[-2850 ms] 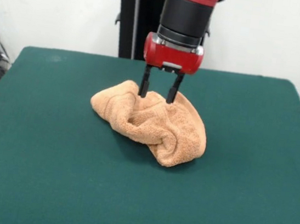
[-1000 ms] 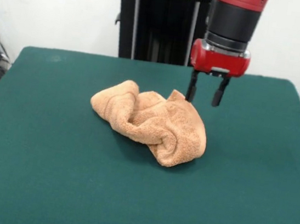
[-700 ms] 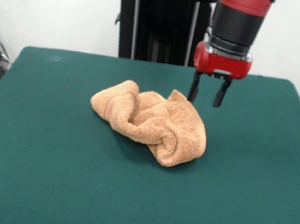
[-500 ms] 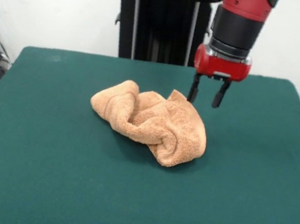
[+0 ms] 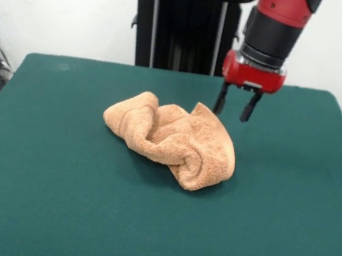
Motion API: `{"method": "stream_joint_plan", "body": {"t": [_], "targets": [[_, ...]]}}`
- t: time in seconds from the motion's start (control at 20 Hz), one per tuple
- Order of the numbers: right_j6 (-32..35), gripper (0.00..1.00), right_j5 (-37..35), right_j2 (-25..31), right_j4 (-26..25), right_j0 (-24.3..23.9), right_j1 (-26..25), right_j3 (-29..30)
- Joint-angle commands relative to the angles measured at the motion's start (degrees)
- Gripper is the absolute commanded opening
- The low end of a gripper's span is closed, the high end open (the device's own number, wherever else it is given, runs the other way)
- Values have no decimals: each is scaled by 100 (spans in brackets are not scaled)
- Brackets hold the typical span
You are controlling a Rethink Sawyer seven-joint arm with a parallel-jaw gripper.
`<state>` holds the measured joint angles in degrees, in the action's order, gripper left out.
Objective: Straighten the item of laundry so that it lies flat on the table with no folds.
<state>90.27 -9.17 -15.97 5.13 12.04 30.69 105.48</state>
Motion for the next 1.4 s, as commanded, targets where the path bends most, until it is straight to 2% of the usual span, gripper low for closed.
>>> {"method": "stream_joint_plan", "body": {"t": [0.05, 0.15, 0.25, 0.65, 0.85, 1.1, 1.4], "targets": [[1972, 100, 335, -951, 697, 1031, -566, -136], [2180, 100, 283, -1502, 969, 1535, -739, -159], [2311, 100, 256, -1807, 1216, 1848, -903, -156], [2677, 100, 30, -2277, 1915, 2611, -1327, -47], [2775, 100, 59, -2268, 2050, 2710, -1474, -36], [2724, 100, 274, -1980, 2040, 2418, -1580, -154], [2683, 100, 231, -1930, 2029, 2233, -1699, -451]]}}
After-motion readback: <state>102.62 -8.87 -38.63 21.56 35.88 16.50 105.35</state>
